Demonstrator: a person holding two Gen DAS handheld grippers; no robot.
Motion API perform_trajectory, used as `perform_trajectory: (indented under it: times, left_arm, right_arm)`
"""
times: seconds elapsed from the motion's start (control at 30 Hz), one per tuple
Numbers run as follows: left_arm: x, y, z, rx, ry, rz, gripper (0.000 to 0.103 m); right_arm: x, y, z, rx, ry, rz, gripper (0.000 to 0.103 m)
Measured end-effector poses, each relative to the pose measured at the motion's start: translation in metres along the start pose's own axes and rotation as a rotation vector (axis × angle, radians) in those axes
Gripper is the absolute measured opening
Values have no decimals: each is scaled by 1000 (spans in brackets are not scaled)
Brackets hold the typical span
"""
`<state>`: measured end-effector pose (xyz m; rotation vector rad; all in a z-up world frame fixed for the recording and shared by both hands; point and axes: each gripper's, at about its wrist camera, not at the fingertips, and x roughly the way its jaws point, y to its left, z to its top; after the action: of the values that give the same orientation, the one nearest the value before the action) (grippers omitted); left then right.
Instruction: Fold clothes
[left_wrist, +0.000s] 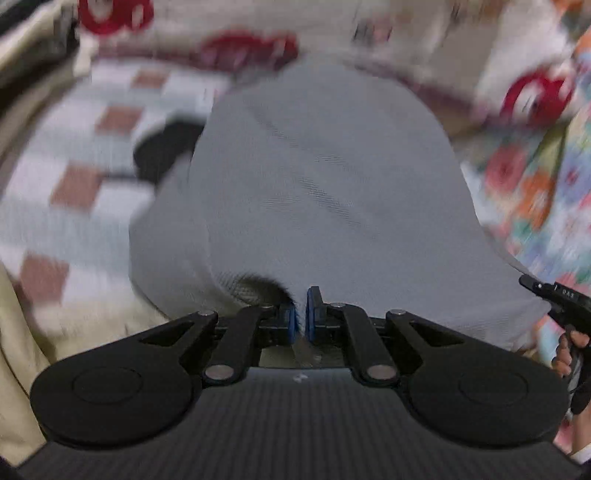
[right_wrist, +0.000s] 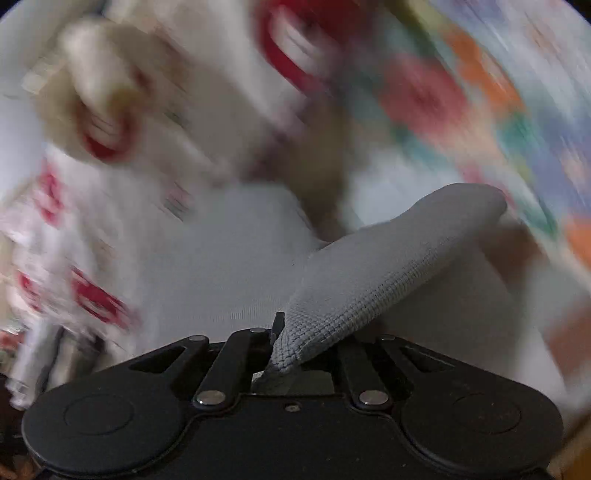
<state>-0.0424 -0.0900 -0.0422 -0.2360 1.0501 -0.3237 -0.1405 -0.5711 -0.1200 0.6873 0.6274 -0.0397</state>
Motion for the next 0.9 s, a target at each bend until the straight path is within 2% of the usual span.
perform_trajectory:
  times: [0.13, 0.27, 0.37, 0.4, 0.43, 0.47, 0.53, 0.57, 0.67, 0.7, 0.73, 0.77, 0.8, 0.9]
  left_arm:
    - [5, -12, 11, 48, 7, 14, 6]
    - [-26, -21, 33, 62, -46, -32, 6]
    - [-38, -9, 37, -34, -12, -182, 6]
    - [-36, -3, 35, -70, 15, -230, 6]
    - [-28, 0, 28, -84, 57, -243, 6]
    - [-17, 0, 20, -84, 104, -234, 6]
    - [14, -3, 0, -74, 214, -136, 5]
    - [27, -6, -9, -68, 253, -99, 5]
    - [39, -10, -16, -56, 243, -75, 6]
    - [38, -10, -13, -56, 239, -73, 6]
    - [36, -9, -9, -60, 235, -74, 6]
    - [35, -8, -6, -64, 234, -75, 6]
    - [34, -7, -5, -64, 235, -73, 7]
    - [33, -8, -5, -57, 238, -66, 7]
  right_arm:
    - [20, -21, -29, -9, 50, -77, 5]
    - [8, -8, -12, -56, 2, -37, 5]
    - [-18, 8, 10, -67, 2, -20, 5]
    - [-22, 12, 16, -72, 8, -55, 5]
    - [-27, 15, 22, -77, 13, -91, 5]
    - [-29, 17, 25, -93, 15, -128, 5]
    - [-17, 14, 21, -144, 14, -210, 7]
    - [-6, 7, 15, -124, 42, -247, 8]
    - [12, -15, -5, -21, 63, -264, 17]
    - [16, -22, -13, 14, 65, -265, 24]
    - [18, -29, -21, 50, 62, -252, 32]
    - [14, -35, -30, 93, 49, -214, 38]
    - [9, -41, -39, 139, 35, -171, 48]
    - [-8, -52, -59, 245, -3, -61, 54]
